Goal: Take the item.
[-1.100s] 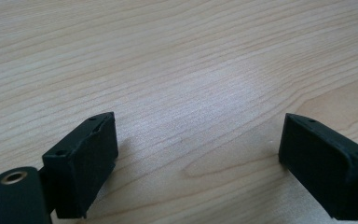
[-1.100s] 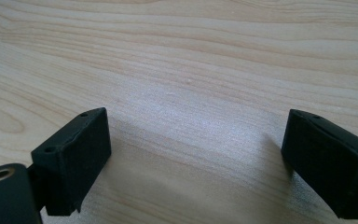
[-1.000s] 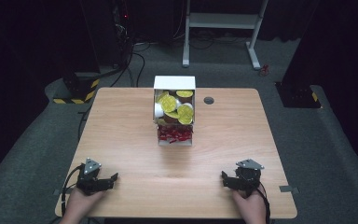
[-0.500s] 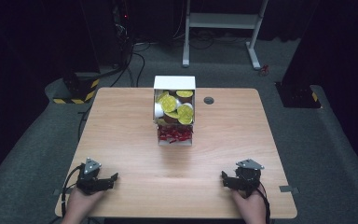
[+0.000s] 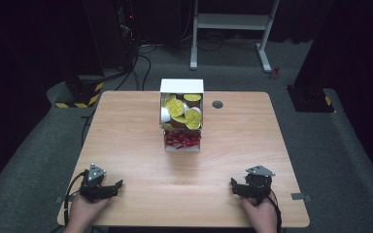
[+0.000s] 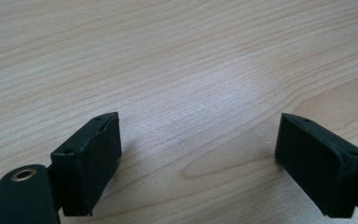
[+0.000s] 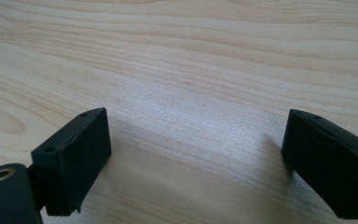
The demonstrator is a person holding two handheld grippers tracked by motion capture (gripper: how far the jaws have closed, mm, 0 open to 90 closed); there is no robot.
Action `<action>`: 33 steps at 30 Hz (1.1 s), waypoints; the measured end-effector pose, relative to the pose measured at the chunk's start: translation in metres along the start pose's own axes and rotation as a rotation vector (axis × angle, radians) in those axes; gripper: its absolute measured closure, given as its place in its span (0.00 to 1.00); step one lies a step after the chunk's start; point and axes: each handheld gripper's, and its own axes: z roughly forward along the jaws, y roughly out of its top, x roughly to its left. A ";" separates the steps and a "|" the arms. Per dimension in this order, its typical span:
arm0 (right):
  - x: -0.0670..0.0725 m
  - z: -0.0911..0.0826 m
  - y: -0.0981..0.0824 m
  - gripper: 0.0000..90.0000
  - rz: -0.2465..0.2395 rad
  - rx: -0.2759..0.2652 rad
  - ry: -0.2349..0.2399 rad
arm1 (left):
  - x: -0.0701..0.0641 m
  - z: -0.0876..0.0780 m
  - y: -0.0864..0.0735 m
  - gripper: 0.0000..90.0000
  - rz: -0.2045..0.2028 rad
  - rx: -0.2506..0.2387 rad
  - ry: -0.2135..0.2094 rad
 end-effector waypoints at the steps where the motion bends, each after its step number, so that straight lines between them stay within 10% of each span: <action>1: 0.000 0.000 0.000 0.09 0.000 0.000 0.000 | 0.000 -0.001 0.000 0.16 -0.006 -0.003 -0.004; 33: 0.000 0.000 0.000 0.09 0.000 -0.002 0.000 | -0.033 -0.020 0.045 0.17 0.010 -0.097 -0.086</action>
